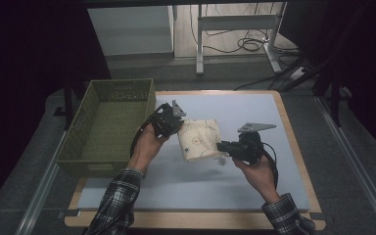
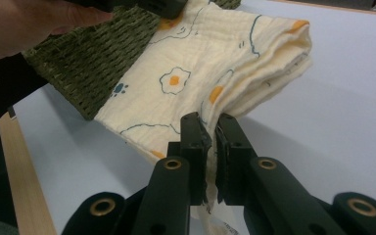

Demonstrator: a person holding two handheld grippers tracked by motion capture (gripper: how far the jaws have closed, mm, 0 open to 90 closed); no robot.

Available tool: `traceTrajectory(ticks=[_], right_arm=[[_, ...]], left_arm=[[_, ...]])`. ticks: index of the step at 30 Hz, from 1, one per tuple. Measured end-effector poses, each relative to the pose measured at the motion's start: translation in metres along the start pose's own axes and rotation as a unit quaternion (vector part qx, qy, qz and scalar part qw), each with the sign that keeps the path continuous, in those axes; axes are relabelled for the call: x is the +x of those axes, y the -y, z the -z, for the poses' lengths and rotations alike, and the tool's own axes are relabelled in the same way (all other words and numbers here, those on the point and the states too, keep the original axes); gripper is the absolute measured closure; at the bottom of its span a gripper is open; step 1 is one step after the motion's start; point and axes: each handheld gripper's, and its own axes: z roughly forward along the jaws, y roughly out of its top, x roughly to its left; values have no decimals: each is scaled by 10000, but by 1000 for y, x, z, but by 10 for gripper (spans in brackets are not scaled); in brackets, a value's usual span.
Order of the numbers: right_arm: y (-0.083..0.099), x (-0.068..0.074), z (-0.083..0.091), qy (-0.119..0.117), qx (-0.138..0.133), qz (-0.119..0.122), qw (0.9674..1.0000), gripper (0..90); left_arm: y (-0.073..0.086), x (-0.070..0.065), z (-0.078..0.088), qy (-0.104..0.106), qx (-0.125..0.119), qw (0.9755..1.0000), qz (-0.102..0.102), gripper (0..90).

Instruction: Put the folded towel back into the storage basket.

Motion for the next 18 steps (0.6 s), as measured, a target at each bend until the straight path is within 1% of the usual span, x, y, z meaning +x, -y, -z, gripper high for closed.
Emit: traceTrajectory(ticks=[4,5,6,7,8,9,11,12,13,14,15,16,18], right_arm=[[-6,3,-4,-59,-5,17,10000,836],[-6,3,-4,-59,-5,17,10000,836],[-9,4,-5,-86,15,-2,10000,836],[-10,5,-6,-93,5,25,10000,836],[-10,5,-6,-93,5,25,10000,836],[-12,6,-8,-121,29,17,9999,836],[-15,8,-10,-140,31,36,9999,836],[-16,9,-10,-146,53,47,9999,836],[-18,10,-12,-167,46,48,9998,836],[-19,11,-13,-180,56,45,9998,835],[-21,12,-14,-186,68,74,9998,836],[-22,13,-15,-195,77,88,9997,836],[-24,15,-17,-203,88,112,9997,836]], left_arm=[[2,7,6,100,40,9999,124,833],[3,10,8,133,52,9998,149,833],[5,15,11,201,64,9995,236,832],[6,17,12,215,84,9994,244,832],[6,17,12,215,84,9994,244,832],[8,21,15,229,115,9993,285,831],[9,25,18,230,148,9992,305,830],[9,25,18,230,148,9992,305,830],[12,29,22,264,141,9988,393,829],[13,31,24,273,126,9986,424,828],[13,31,24,273,126,9986,424,828],[16,36,28,264,129,9985,466,827],[17,37,30,256,145,9984,486,826]])
